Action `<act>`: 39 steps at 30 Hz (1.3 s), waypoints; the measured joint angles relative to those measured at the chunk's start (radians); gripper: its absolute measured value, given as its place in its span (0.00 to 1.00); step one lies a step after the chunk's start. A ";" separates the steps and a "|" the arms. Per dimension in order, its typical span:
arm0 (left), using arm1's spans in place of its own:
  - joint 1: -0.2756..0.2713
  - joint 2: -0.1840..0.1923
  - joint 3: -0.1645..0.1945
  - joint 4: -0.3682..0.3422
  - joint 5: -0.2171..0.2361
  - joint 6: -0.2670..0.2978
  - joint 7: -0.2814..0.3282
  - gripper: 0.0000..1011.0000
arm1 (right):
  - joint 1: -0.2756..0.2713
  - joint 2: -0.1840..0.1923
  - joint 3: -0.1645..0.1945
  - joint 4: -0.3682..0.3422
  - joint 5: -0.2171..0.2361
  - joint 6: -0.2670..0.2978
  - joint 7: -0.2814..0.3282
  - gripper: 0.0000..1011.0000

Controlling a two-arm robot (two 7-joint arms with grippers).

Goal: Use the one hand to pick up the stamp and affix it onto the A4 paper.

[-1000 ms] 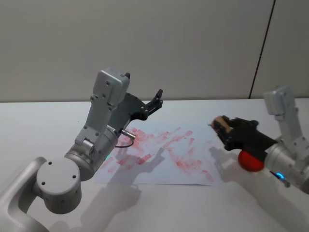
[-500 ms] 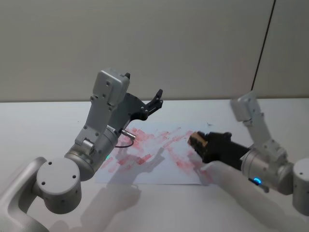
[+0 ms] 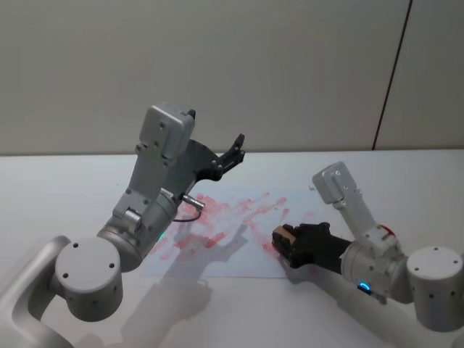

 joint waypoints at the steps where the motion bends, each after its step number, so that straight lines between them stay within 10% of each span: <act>1: 0.000 0.000 0.000 0.000 0.000 0.000 0.000 0.99 | 0.003 -0.004 -0.004 0.009 -0.005 -0.001 -0.003 0.21; 22: 0.000 0.000 0.000 0.000 0.000 0.000 0.000 0.99 | -0.004 -0.002 0.001 -0.034 0.045 -0.072 -0.052 0.21; 39: 0.000 0.000 0.000 0.000 0.000 0.000 0.000 0.99 | -0.098 0.130 0.110 -0.242 0.194 -0.056 -0.155 0.21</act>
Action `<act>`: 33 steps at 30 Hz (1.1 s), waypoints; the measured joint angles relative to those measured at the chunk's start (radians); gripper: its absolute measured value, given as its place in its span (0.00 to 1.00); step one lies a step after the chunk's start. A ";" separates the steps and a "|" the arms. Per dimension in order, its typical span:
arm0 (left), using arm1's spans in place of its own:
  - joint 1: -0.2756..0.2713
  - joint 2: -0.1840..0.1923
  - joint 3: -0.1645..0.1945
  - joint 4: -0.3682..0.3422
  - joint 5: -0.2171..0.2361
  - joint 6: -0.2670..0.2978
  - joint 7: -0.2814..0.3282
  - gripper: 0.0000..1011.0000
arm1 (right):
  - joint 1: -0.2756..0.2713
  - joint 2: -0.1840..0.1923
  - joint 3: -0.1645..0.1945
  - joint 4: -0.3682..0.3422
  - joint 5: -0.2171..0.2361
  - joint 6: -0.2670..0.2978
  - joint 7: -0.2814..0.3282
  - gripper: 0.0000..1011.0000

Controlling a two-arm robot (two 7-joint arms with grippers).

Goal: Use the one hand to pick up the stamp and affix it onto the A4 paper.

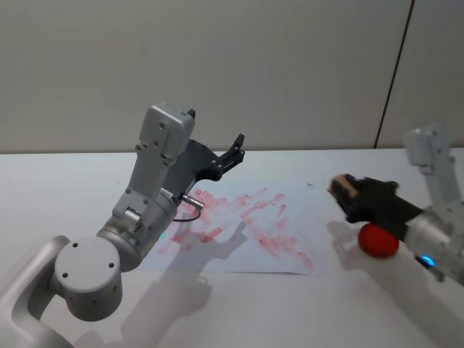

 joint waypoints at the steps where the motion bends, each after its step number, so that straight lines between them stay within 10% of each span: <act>1: 0.000 0.000 0.000 0.000 0.000 0.000 0.000 0.99 | -0.011 0.013 0.008 -0.006 0.005 0.005 -0.007 0.21; 15: 0.000 0.000 0.000 0.000 0.000 0.000 0.000 0.99 | -0.076 0.083 0.045 -0.014 0.014 0.029 -0.039 0.21; 33: 0.000 0.000 0.000 0.000 0.000 0.000 0.000 0.99 | -0.064 0.080 0.039 0.043 -0.029 0.052 -0.041 0.21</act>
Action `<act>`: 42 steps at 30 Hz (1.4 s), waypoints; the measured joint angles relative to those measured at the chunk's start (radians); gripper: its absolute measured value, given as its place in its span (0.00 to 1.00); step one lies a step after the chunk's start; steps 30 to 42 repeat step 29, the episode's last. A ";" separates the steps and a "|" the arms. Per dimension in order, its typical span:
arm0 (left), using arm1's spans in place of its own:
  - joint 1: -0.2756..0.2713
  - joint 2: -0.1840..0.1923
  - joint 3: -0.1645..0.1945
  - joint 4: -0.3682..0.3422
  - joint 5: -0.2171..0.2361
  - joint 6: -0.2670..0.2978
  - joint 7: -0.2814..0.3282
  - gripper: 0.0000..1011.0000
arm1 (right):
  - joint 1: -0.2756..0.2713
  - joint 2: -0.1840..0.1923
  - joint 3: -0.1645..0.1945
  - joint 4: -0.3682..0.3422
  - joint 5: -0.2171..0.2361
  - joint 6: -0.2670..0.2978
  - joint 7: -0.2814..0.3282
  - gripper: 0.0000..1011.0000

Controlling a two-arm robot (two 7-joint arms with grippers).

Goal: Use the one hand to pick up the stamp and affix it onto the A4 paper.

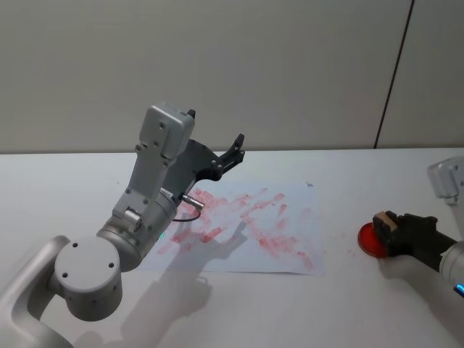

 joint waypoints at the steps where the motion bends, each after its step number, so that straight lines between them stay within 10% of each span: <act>1: 0.000 0.000 0.000 0.000 0.000 0.000 0.000 0.99 | 0.002 -0.001 -0.001 0.004 -0.004 0.002 0.001 0.21; 9: 0.000 0.000 0.000 0.000 0.000 0.000 0.000 0.99 | 0.008 -0.005 -0.005 0.018 -0.015 0.009 0.003 0.32; 29: 0.000 0.000 0.000 0.000 0.000 0.000 0.000 0.99 | 0.013 -0.009 -0.009 0.032 -0.026 0.015 0.005 0.97; 42: 0.000 0.000 0.000 0.000 0.000 0.000 0.000 0.99 | 0.013 -0.009 -0.009 0.032 -0.026 0.015 0.005 0.97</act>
